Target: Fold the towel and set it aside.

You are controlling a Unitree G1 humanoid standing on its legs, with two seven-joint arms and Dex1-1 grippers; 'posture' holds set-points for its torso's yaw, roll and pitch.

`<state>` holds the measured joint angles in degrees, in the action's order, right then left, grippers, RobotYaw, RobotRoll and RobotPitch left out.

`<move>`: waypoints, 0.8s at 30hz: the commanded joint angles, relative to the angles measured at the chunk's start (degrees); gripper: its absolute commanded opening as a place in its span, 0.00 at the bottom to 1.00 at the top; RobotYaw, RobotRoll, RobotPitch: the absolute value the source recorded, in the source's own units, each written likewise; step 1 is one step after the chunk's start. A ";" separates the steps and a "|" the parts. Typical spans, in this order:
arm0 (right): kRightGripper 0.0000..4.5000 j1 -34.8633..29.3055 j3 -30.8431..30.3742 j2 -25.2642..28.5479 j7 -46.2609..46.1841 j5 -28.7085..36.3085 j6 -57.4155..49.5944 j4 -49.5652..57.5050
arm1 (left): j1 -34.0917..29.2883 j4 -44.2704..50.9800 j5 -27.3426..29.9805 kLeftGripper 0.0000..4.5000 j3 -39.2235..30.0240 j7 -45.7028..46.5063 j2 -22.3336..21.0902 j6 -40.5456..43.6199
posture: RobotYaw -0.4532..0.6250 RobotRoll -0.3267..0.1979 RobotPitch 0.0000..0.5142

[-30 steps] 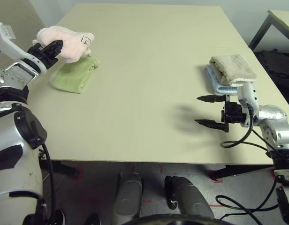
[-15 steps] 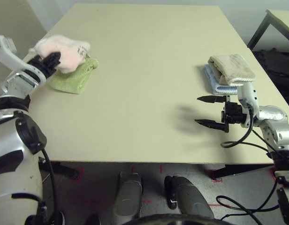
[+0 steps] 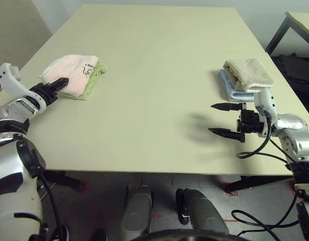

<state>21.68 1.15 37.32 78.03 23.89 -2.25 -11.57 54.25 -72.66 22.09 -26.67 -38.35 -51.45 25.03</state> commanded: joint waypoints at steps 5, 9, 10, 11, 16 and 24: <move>1.00 -0.07 0.87 0.67 -0.28 0.87 -1.70 0.49 | -1.17 2.90 -0.94 1.00 2.57 -7.40 -3.17 11.89 | 0.48 0.62 0.28; 1.00 -0.05 2.16 1.70 -2.18 2.26 -5.50 3.45 | -6.72 9.07 -1.59 1.00 5.60 -13.86 -6.73 18.68 | 0.49 0.62 0.28; 1.00 0.38 2.78 1.86 -3.17 3.03 -7.21 4.27 | -8.13 11.06 -1.11 1.00 5.45 -14.32 -7.69 19.96 | 0.49 0.62 0.28; 1.00 0.78 3.27 2.16 -4.06 3.77 -9.07 5.26 | -10.07 13.49 -0.66 1.00 5.39 -15.13 -9.01 21.68 | 0.49 0.62 0.28; 1.00 0.91 3.45 4.49 -5.44 5.49 -16.25 8.85 | -23.70 30.86 2.31 1.00 4.86 -18.95 -13.77 31.15 | 0.50 0.62 0.28; 1.00 7.40 6.04 4.07 -14.68 7.63 -25.82 8.79 | -31.01 57.33 15.45 1.00 -11.18 -14.90 -6.70 36.66 | 0.52 0.62 0.28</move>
<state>27.62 5.36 41.58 67.24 31.61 -26.45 -2.13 21.25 -17.55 35.07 -33.84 -57.41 -60.66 63.04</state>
